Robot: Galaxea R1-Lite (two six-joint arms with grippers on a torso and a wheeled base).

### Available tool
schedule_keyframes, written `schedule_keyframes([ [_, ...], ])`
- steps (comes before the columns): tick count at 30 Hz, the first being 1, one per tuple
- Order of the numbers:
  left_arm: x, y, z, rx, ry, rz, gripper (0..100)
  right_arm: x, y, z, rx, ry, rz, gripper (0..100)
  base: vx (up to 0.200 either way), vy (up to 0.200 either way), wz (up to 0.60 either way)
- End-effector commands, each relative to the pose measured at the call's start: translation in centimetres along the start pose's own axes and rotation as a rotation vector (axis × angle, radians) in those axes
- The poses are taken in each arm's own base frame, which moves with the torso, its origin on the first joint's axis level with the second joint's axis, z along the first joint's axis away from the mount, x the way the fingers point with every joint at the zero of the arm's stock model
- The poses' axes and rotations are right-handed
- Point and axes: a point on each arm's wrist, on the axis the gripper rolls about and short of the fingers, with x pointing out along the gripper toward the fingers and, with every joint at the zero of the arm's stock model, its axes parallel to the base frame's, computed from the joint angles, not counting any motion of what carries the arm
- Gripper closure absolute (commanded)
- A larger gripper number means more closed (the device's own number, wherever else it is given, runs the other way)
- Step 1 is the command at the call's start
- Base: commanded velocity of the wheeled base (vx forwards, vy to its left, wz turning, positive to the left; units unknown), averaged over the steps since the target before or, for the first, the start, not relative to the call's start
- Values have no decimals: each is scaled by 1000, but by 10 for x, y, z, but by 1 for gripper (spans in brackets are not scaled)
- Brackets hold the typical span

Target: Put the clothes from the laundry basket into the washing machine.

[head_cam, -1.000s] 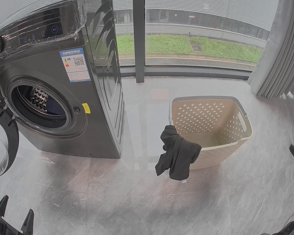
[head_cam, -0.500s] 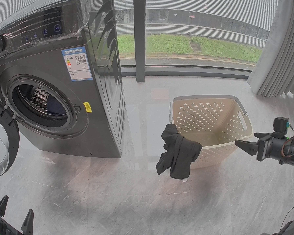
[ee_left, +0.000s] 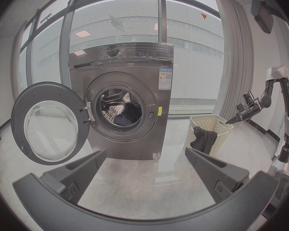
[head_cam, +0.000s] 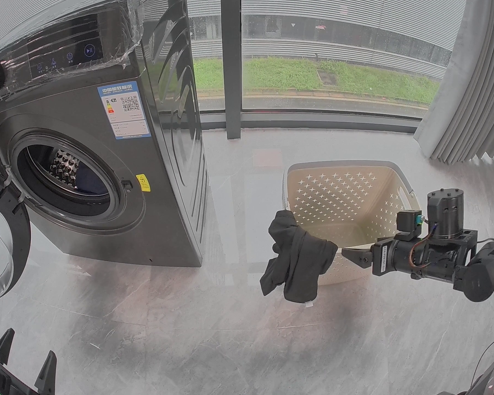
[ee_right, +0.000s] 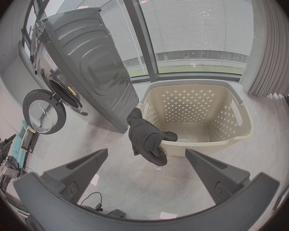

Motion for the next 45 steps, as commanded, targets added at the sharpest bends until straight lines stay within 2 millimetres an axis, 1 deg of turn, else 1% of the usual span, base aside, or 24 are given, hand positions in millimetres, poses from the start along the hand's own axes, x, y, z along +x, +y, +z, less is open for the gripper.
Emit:
schedule_keyframes([
  [1, 0, 0, -5, -2, 2, 1, 0, 31, 1, -17, 0, 66, -5, 0, 0, 0, 0],
  [2, 0, 0, -5, -2, 2, 1, 0, 31, 1, -17, 0, 66, -5, 0, 0, 0, 0],
  [3, 0, 0, -5, -2, 2, 1, 0, 37, 1, -20, -2, 66, -3, 0, 0, 0, 0],
  [13, 0, 0, -5, -3, 2, 2, 0, 69, 4, -39, -18, 73, -3, 0, 0, 0, 0],
  [24, 0, 0, -5, -5, 2, 2, 0, 103, 6, -41, -25, 49, -1, 0, 0, 0, 0],
  [26, 0, 0, -5, -3, 2, 2, 0, 107, 7, -41, -26, 44, 2, 0, 0, 0, 0],
  [34, 0, 0, -5, -6, 2, 5, 0, 111, 9, -46, -32, 54, -18, 0, 0, 0, 0],
  [39, 0, 0, -5, -6, 2, 5, 0, 108, 9, -47, -32, 60, -21, 0, 200, 0, 0],
  [40, 0, 0, -5, -6, 2, 5, 0, 104, 9, -47, -33, 63, -21, 0, 200, 0, 0],
  [45, 0, 0, -5, -6, 2, 5, 0, 103, 9, -47, -34, 63, -23, 0, 0, 0, 0],
])
